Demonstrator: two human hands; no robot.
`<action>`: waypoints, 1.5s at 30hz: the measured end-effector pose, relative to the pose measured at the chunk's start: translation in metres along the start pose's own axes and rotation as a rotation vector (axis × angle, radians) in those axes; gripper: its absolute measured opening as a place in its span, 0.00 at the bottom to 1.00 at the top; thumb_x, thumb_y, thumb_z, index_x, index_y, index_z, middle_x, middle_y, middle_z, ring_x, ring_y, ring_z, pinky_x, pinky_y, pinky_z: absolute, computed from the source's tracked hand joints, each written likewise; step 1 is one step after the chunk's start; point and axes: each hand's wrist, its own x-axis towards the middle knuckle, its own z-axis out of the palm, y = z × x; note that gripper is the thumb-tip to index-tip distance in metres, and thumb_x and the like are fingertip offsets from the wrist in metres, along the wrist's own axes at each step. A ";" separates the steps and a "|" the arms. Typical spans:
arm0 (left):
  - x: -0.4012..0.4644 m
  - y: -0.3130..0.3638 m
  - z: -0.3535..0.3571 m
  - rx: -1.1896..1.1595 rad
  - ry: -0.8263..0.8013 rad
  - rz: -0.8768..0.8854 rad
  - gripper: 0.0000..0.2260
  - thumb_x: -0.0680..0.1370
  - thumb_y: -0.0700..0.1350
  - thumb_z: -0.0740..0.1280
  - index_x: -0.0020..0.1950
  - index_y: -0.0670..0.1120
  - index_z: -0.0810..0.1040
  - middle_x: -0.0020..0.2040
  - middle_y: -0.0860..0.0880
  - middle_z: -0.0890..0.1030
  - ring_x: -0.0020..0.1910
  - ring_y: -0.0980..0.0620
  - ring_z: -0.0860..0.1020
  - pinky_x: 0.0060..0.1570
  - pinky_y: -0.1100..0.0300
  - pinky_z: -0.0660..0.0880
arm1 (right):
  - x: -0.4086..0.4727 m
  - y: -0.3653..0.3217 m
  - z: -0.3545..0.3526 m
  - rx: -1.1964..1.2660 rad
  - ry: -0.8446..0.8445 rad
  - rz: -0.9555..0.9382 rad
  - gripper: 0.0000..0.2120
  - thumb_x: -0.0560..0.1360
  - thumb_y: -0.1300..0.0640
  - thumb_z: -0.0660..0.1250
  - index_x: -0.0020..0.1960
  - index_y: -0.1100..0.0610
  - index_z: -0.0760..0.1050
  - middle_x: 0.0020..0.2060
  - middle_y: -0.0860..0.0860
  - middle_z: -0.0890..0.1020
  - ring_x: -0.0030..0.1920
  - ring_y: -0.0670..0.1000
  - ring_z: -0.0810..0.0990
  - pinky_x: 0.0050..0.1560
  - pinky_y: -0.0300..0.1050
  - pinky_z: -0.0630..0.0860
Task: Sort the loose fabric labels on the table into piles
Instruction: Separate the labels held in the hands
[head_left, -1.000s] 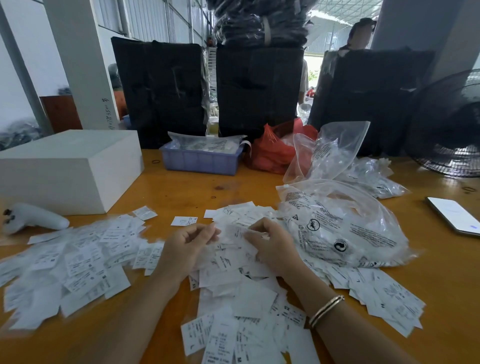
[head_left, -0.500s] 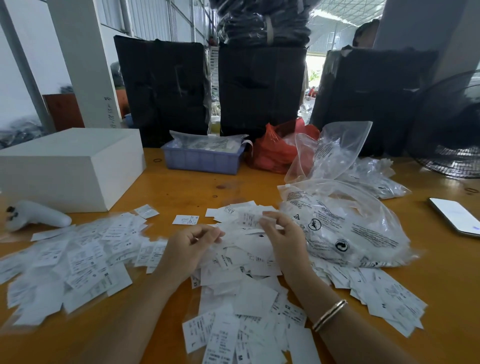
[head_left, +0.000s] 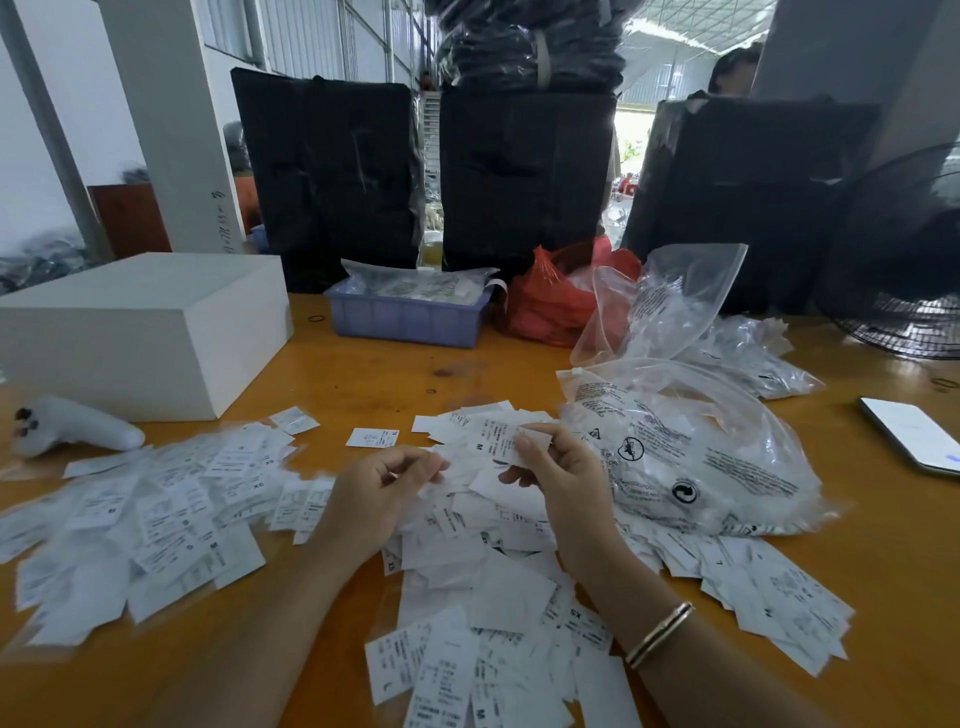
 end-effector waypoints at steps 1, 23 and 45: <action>0.000 0.001 0.000 0.007 -0.002 0.002 0.09 0.68 0.60 0.63 0.39 0.59 0.80 0.39 0.63 0.83 0.43 0.38 0.79 0.41 0.40 0.77 | 0.000 0.000 -0.001 0.006 0.003 -0.001 0.02 0.76 0.60 0.67 0.47 0.59 0.78 0.35 0.49 0.82 0.35 0.50 0.82 0.37 0.37 0.76; 0.003 -0.008 0.009 -0.107 -0.034 -0.073 0.04 0.73 0.46 0.72 0.44 0.55 0.81 0.41 0.65 0.82 0.40 0.65 0.79 0.32 0.73 0.74 | -0.008 0.002 0.012 -0.376 -0.120 -0.089 0.10 0.78 0.59 0.64 0.50 0.43 0.72 0.30 0.44 0.79 0.32 0.39 0.78 0.35 0.29 0.71; 0.016 -0.023 -0.006 0.172 0.304 -0.118 0.06 0.77 0.43 0.68 0.50 0.53 0.77 0.43 0.54 0.79 0.39 0.58 0.78 0.31 0.68 0.72 | 0.057 -0.035 -0.065 -0.556 0.503 -0.177 0.11 0.78 0.64 0.61 0.52 0.53 0.78 0.39 0.46 0.80 0.28 0.43 0.70 0.25 0.32 0.68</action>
